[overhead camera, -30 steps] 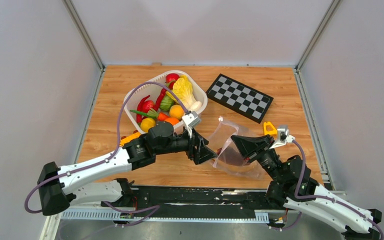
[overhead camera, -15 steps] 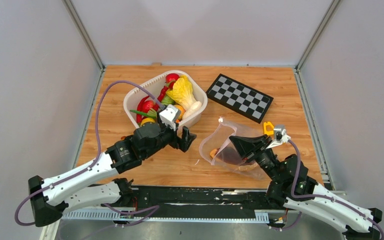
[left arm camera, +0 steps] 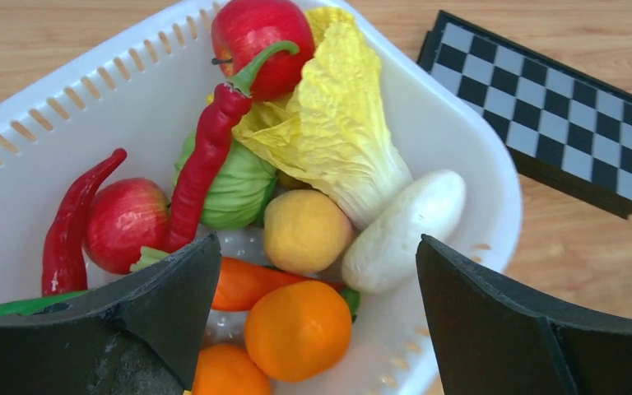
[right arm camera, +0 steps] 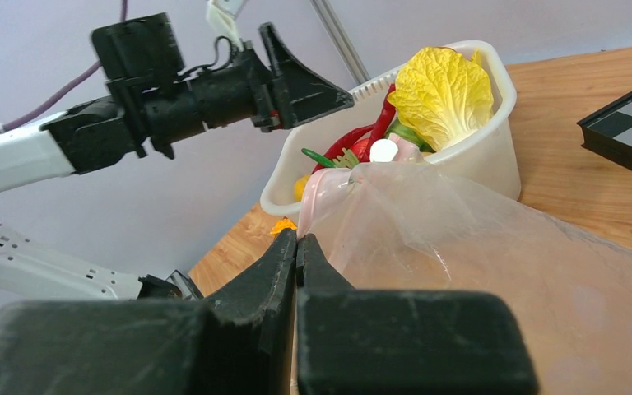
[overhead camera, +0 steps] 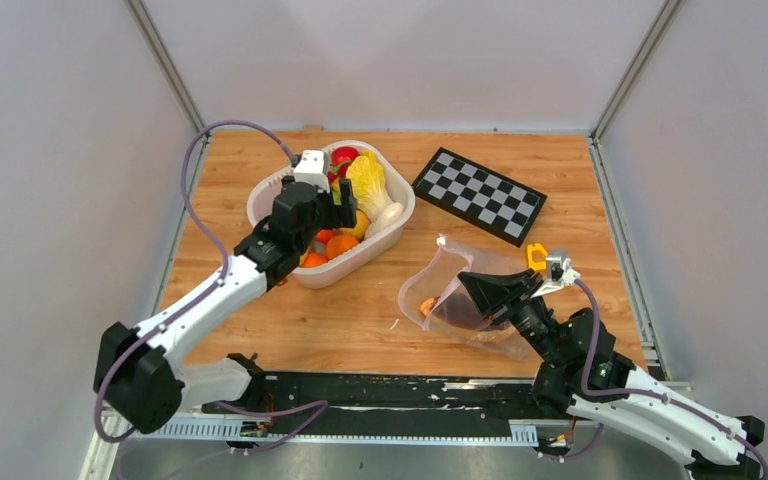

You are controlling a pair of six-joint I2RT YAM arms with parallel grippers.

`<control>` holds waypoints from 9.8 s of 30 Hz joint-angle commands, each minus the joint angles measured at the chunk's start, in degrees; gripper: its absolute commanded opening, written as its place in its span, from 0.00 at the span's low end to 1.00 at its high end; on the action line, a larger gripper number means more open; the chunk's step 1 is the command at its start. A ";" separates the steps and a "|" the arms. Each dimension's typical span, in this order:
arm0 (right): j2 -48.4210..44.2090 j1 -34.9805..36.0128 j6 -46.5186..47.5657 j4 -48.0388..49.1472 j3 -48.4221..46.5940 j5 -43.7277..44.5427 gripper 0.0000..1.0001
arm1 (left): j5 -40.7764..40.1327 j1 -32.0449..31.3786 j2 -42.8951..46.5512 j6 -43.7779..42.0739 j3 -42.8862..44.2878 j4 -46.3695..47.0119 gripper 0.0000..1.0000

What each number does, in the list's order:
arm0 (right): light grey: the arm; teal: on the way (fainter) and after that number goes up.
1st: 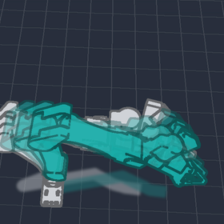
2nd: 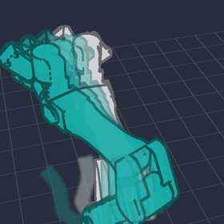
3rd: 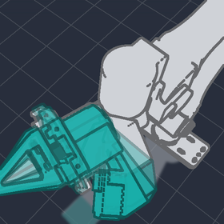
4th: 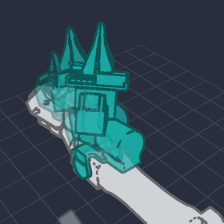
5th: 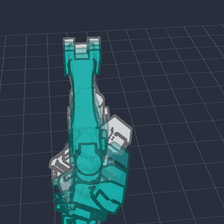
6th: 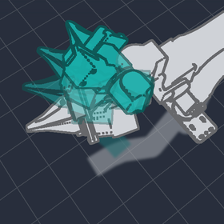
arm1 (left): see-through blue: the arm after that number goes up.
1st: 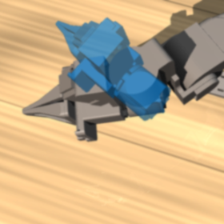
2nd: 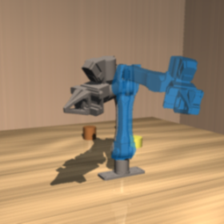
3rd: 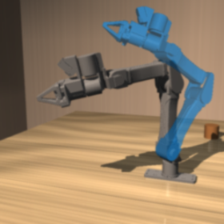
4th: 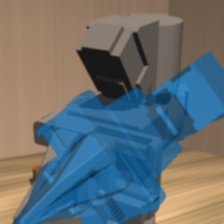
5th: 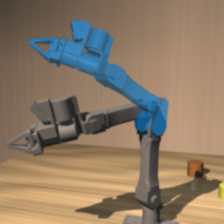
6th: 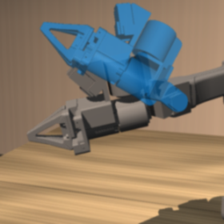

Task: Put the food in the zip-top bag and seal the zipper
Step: Place the fake food in the zipper food storage bag, then pick up the fake vegetable from the bin, then place the fake vegetable in the zipper food storage bag.

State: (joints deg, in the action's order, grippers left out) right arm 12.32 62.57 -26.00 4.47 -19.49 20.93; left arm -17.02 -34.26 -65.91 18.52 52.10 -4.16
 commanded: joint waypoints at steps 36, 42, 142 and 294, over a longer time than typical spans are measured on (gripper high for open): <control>-5.08 0.36 1.33 -4.24 -2.78 0.88 0.00 | -0.75 4.59 -18.54 11.10 -1.80 20.72 0.25; -5.29 0.35 1.01 -5.44 -2.69 1.13 0.00 | 1.55 4.84 -11.30 9.40 -4.49 16.07 0.23; 0.12 0.32 -1.32 -1.05 -1.39 1.07 0.00 | 25.48 -2.74 32.24 28.03 -19.78 25.58 0.20; 1.90 0.28 6.19 2.46 -5.45 -23.61 0.00 | 32.44 -35.06 7.75 -10.10 0.93 -1.29 0.00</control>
State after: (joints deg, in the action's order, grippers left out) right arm 14.55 62.57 -23.40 6.04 -23.31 -1.21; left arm 9.32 -69.95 -61.91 10.26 50.33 -3.97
